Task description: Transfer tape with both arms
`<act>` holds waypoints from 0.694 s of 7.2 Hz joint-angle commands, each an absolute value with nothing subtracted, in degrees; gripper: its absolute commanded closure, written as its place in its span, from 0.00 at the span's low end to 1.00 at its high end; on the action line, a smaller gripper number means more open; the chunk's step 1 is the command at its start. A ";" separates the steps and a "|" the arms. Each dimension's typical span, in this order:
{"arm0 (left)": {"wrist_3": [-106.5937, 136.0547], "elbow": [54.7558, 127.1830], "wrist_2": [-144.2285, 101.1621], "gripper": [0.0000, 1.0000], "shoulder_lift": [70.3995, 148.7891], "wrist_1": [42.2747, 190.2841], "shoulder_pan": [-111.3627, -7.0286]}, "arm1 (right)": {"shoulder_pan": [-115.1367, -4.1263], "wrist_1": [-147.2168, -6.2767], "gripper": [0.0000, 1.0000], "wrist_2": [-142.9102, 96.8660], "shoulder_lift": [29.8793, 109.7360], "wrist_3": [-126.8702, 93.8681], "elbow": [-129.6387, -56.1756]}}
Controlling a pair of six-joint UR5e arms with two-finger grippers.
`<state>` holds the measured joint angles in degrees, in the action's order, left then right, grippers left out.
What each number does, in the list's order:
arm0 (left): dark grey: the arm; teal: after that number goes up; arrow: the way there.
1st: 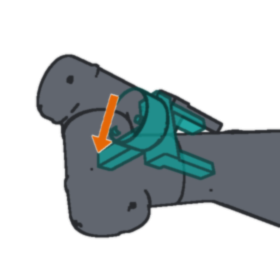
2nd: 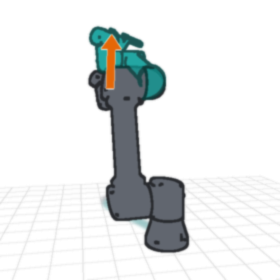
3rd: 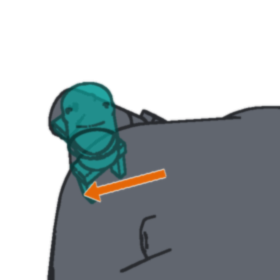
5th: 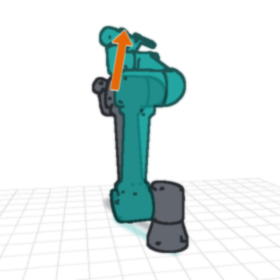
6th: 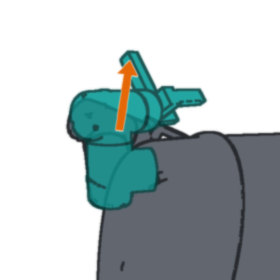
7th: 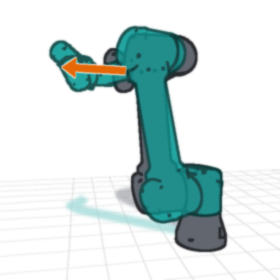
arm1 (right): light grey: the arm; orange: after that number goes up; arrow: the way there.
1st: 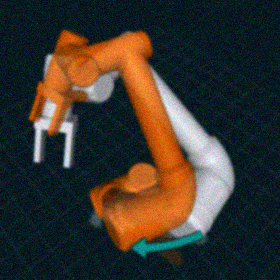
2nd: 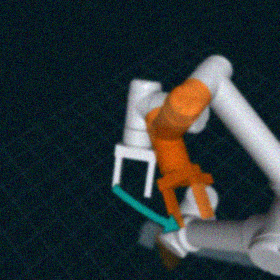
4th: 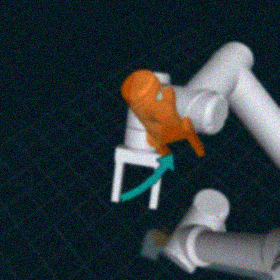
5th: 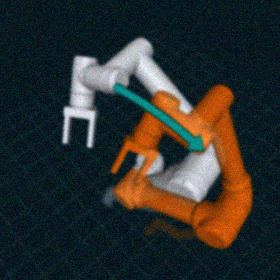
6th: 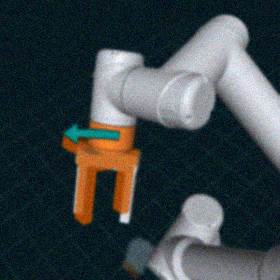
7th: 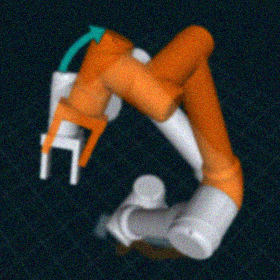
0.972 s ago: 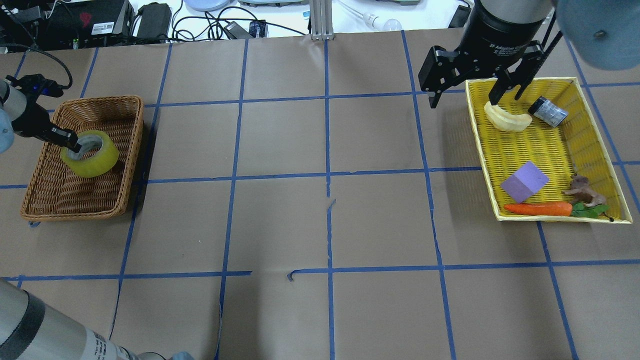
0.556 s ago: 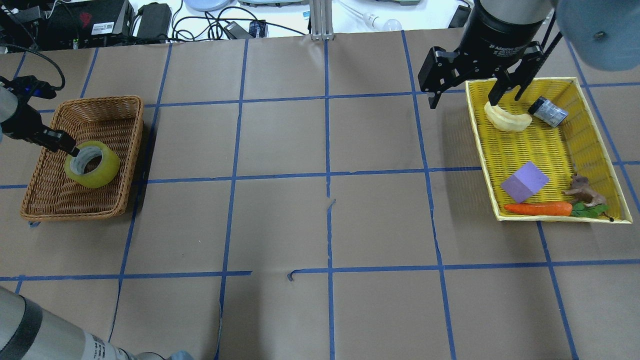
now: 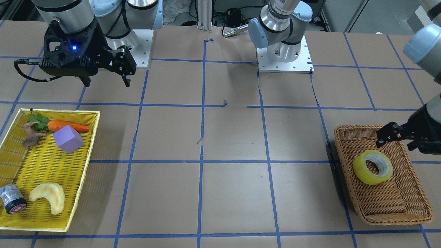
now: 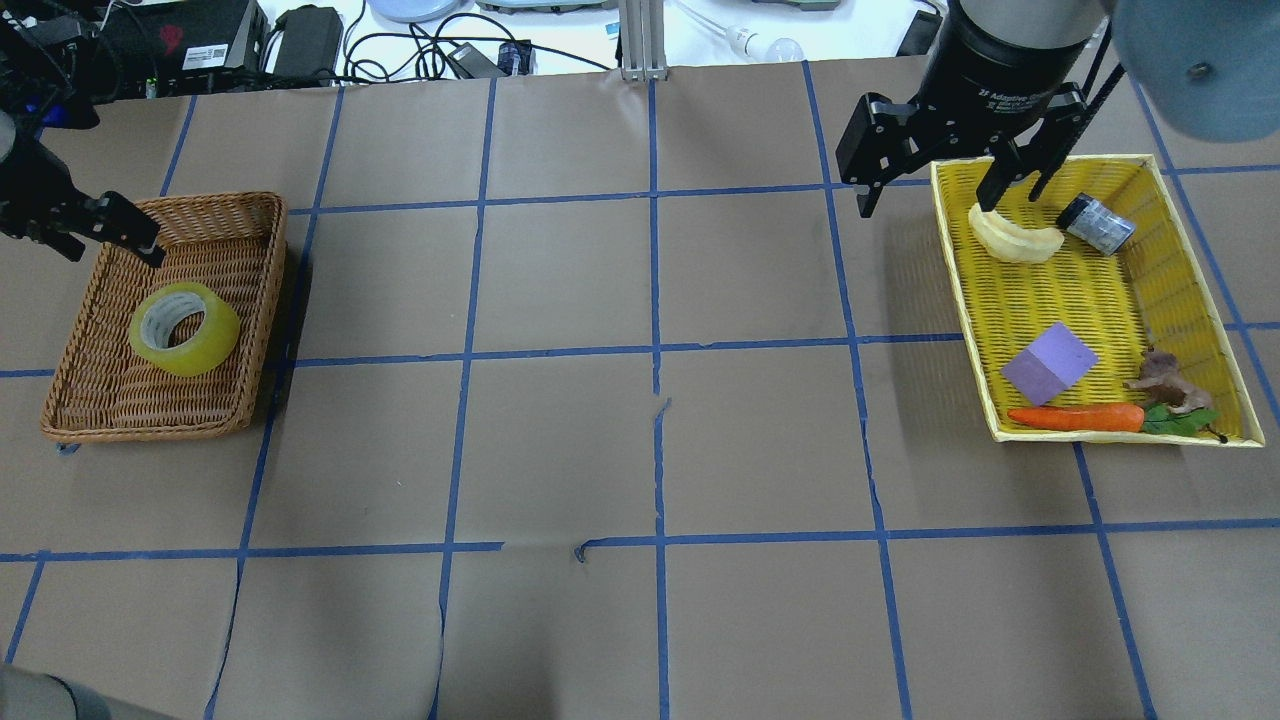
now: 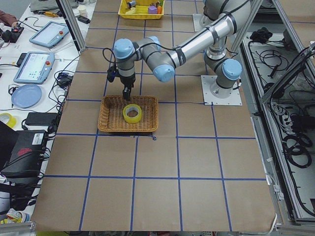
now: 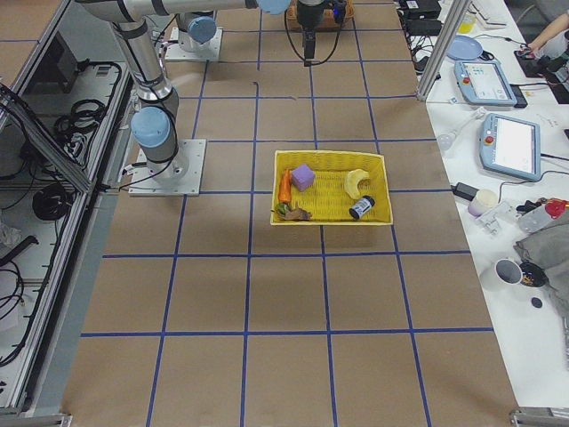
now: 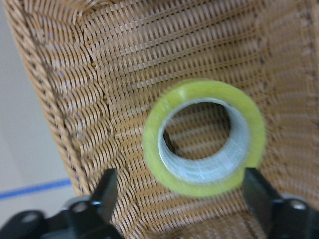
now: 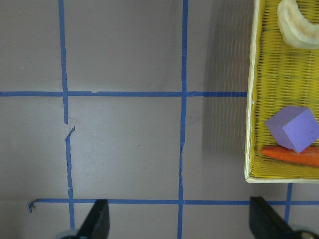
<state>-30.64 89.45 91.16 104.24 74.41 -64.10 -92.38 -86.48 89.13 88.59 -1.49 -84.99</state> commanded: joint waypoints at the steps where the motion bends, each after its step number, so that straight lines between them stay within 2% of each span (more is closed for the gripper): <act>1: -12.73 87.37 91.58 0.00 99.16 81.37 -77.02 | -92.37 -86.48 0.00 89.12 88.59 -1.49 -84.99; 3: 0.22 87.63 91.85 0.00 96.78 83.05 -88.19 | -92.37 -86.48 0.00 89.12 88.59 -1.49 -84.99; 5: 0.53 87.37 92.02 0.00 94.58 84.10 -92.63 | -92.37 -86.48 0.00 89.12 88.59 -1.41 -84.99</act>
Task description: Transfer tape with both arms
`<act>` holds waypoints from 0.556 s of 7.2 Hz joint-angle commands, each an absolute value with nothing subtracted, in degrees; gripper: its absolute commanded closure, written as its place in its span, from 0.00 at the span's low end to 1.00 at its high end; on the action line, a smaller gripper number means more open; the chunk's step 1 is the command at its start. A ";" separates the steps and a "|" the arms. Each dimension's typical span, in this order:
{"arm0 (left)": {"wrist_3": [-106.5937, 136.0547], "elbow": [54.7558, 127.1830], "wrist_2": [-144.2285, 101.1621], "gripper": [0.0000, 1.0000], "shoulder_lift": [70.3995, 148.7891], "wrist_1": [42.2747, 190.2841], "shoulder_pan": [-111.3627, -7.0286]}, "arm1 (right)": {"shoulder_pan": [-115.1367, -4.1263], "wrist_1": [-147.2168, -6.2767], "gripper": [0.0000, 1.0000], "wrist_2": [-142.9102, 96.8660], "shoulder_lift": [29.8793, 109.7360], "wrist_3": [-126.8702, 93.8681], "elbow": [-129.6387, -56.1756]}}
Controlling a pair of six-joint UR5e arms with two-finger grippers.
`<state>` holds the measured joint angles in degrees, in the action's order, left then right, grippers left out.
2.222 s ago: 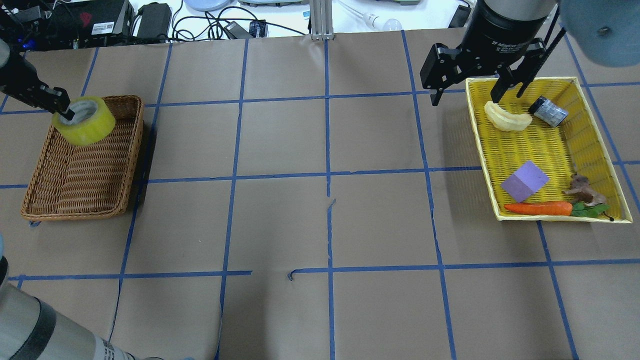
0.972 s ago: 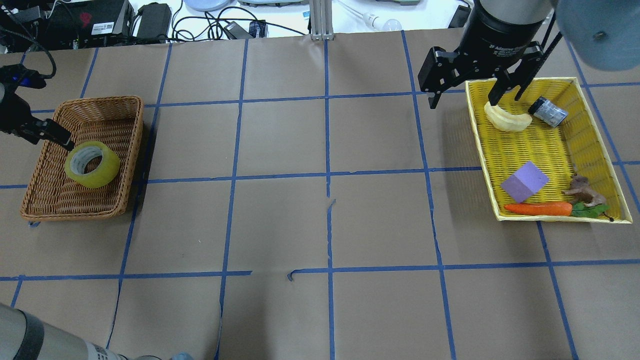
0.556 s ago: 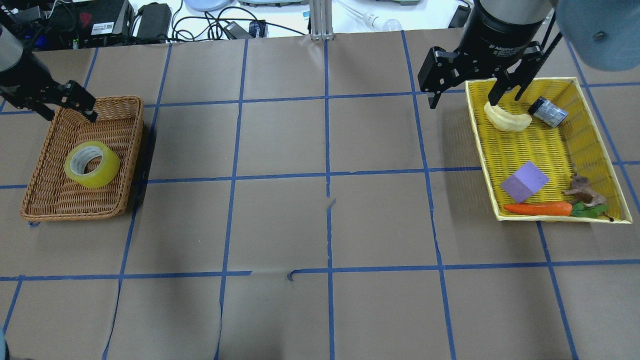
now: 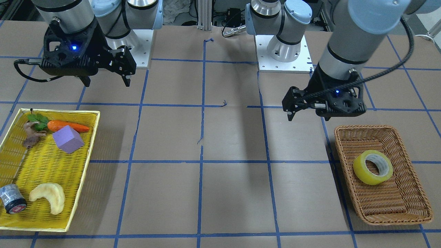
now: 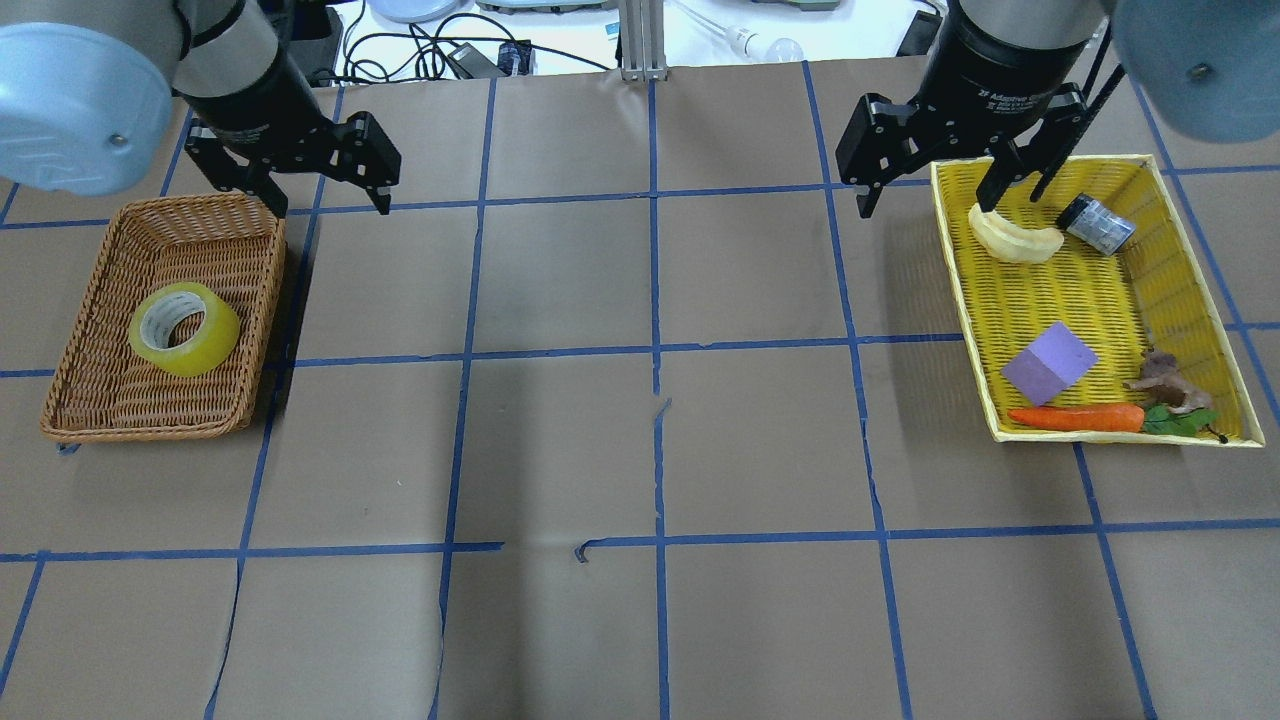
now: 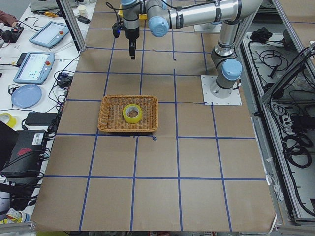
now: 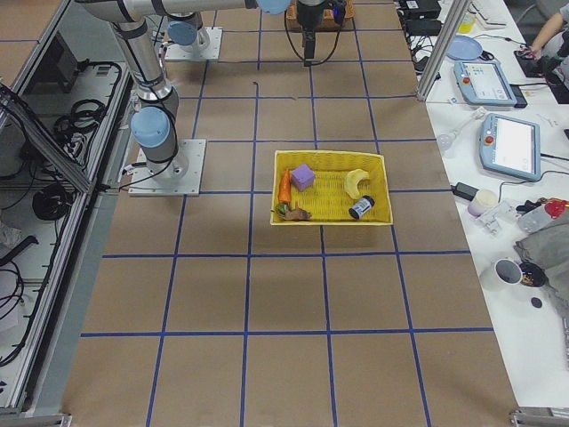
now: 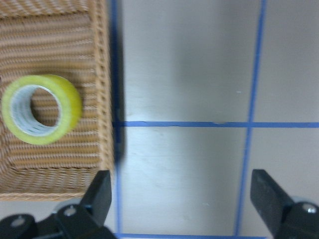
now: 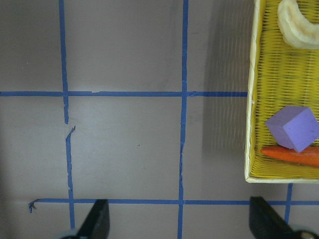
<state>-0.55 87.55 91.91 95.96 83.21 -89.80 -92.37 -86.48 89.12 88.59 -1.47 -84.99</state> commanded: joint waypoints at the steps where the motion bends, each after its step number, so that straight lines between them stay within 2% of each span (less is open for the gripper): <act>1: 0.27 87.36 91.93 0.00 93.44 84.29 -92.90 | -92.37 -86.48 0.00 89.12 88.59 -1.41 -84.99; 4: -0.35 88.24 91.93 0.00 92.03 86.29 -92.55 | -92.37 -86.40 0.00 89.12 88.59 -1.41 -84.99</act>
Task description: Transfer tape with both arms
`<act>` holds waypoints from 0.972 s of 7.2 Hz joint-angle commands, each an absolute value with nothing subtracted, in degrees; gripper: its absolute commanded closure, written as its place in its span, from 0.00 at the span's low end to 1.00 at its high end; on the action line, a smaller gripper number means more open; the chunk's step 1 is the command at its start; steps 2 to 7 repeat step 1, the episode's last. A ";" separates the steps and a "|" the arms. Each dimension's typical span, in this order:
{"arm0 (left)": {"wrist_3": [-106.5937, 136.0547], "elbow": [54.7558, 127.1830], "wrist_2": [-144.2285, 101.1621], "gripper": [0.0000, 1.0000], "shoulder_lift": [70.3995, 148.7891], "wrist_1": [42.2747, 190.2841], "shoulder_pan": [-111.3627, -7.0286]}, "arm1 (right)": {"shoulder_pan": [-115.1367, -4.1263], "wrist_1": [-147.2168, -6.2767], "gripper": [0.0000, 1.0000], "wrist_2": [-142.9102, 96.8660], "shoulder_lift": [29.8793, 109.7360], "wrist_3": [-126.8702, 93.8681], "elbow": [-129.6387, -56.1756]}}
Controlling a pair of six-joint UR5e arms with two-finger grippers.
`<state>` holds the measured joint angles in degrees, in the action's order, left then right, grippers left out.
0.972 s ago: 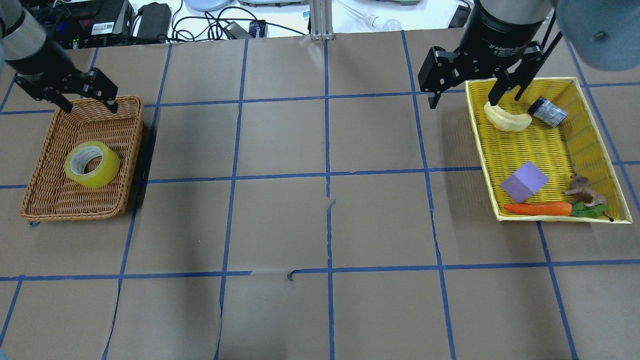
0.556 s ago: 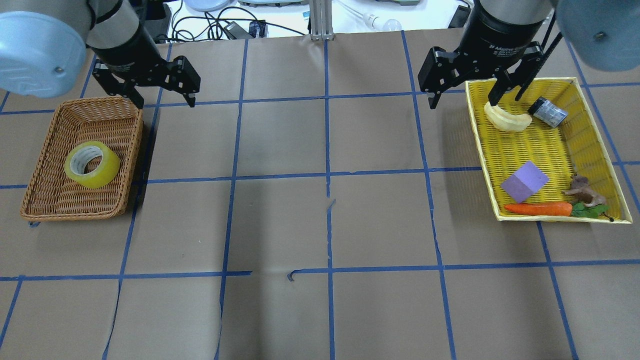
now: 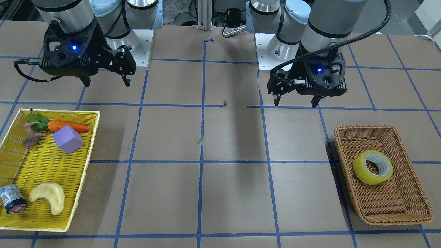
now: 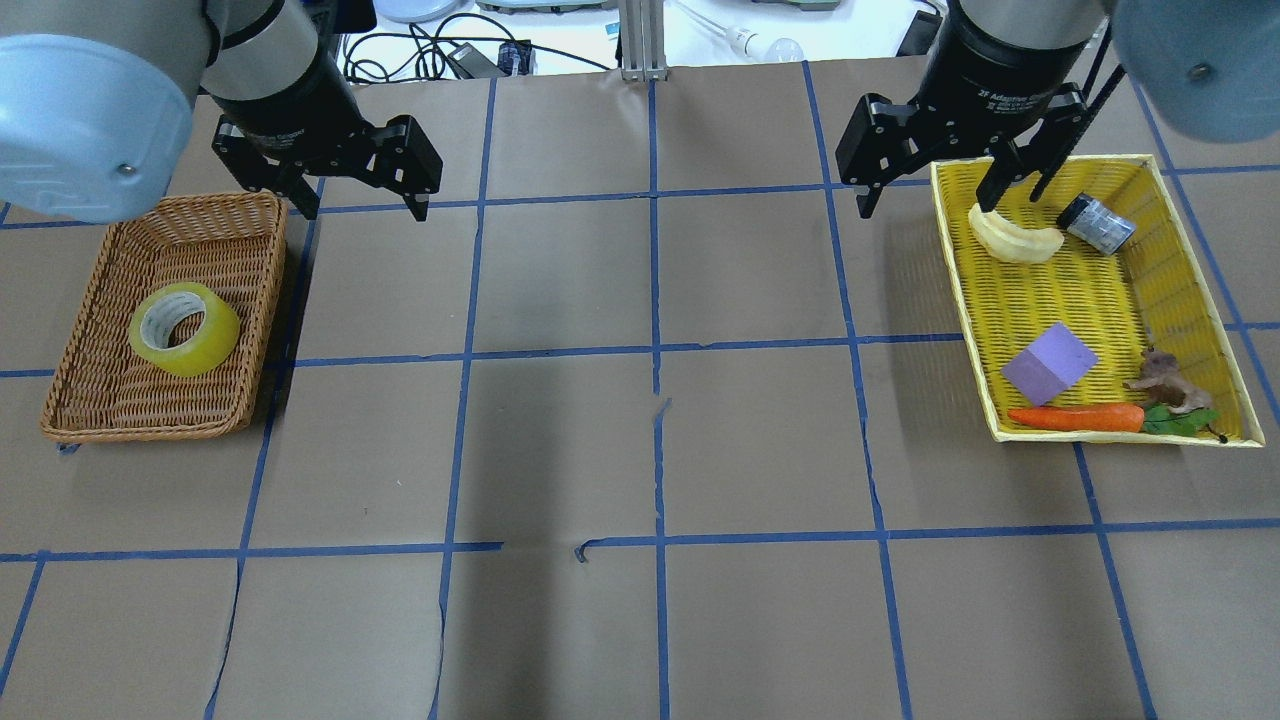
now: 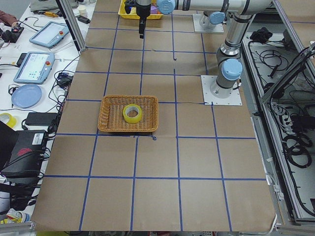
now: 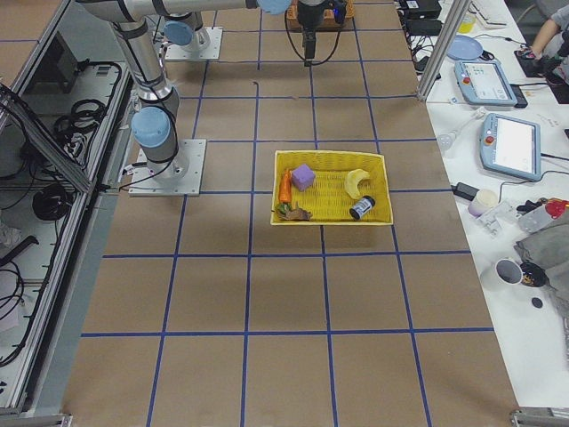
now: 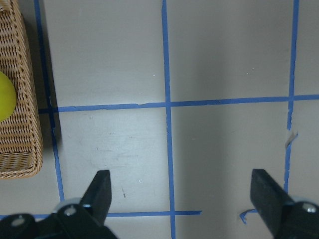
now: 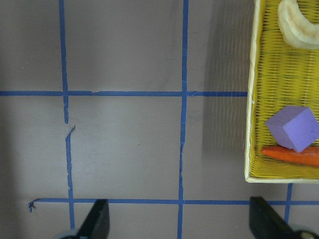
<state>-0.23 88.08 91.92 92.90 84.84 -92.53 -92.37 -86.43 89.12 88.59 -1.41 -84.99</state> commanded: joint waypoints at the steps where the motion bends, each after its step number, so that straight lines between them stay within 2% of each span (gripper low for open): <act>1: -0.35 88.24 91.76 0.00 91.76 86.31 -92.64 | -92.37 -86.48 0.00 89.12 88.59 -1.41 -84.99; 7: -0.35 88.24 91.76 0.00 91.76 86.31 -92.64 | -92.37 -86.48 0.00 89.12 88.59 -1.41 -84.99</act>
